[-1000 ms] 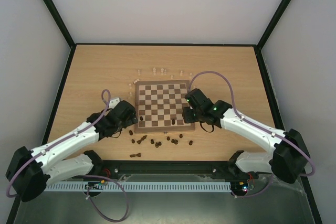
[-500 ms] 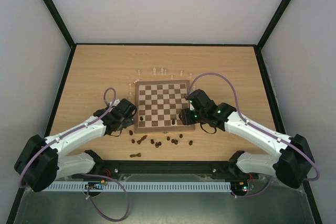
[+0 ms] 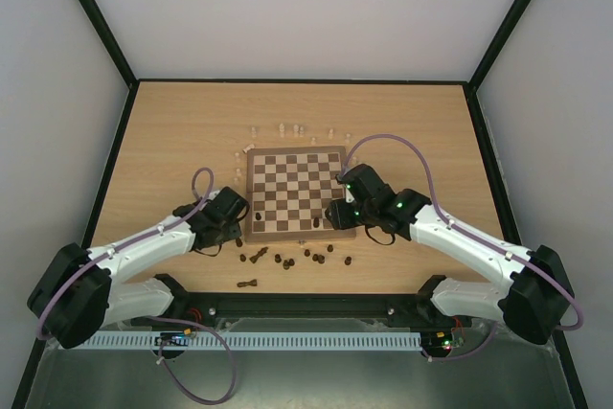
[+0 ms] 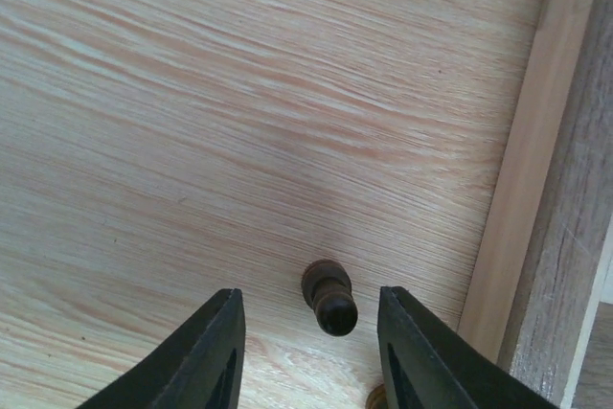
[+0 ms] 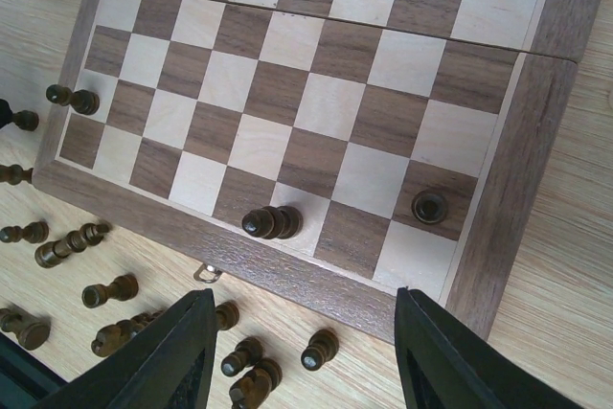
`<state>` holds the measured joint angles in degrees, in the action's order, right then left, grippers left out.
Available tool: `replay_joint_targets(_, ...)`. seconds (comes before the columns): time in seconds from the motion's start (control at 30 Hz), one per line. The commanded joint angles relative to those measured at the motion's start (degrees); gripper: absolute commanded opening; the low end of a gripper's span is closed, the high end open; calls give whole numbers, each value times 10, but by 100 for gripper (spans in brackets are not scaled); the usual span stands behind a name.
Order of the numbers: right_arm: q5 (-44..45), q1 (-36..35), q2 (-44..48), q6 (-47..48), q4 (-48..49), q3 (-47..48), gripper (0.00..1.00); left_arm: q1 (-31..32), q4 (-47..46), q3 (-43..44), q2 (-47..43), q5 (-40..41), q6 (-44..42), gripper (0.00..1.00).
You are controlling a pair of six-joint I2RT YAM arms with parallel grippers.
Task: Set up the chess pieces on the board
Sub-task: Pick up the chess piece at the center of the board, then place the chess piece on the chessboard.
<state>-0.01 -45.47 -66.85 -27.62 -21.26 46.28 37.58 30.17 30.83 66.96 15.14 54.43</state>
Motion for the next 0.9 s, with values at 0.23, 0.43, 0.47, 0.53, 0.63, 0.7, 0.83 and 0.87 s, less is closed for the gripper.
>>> replay_joint_targets(0.23,-5,-4,9,5,-5,-9,51,-2,-18,7,35,-3,-14,16)
replay_joint_targets(0.43,-7,-5,11,5,-4,-11,51,-2,-9,20,35,1,-20,2)
replay_joint_targets(0.47,-5,-4,12,5,-5,-11,51,-2,-3,27,33,3,-22,2)
replay_joint_targets(0.53,-5,-4,14,5,-6,-10,51,1,17,51,29,8,-28,2)
replay_joint_targets(0.63,-1,-4,16,4,-8,-10,51,13,65,104,19,20,-40,2)
replay_joint_targets(0.7,1,-5,18,4,-8,-9,51,26,89,147,18,20,-51,2)
replay_joint_targets(0.83,10,-5,21,3,-10,-8,51,62,122,228,50,18,-70,3)
replay_joint_targets(0.87,13,-5,22,2,-11,-8,51,73,128,246,64,20,-72,3)
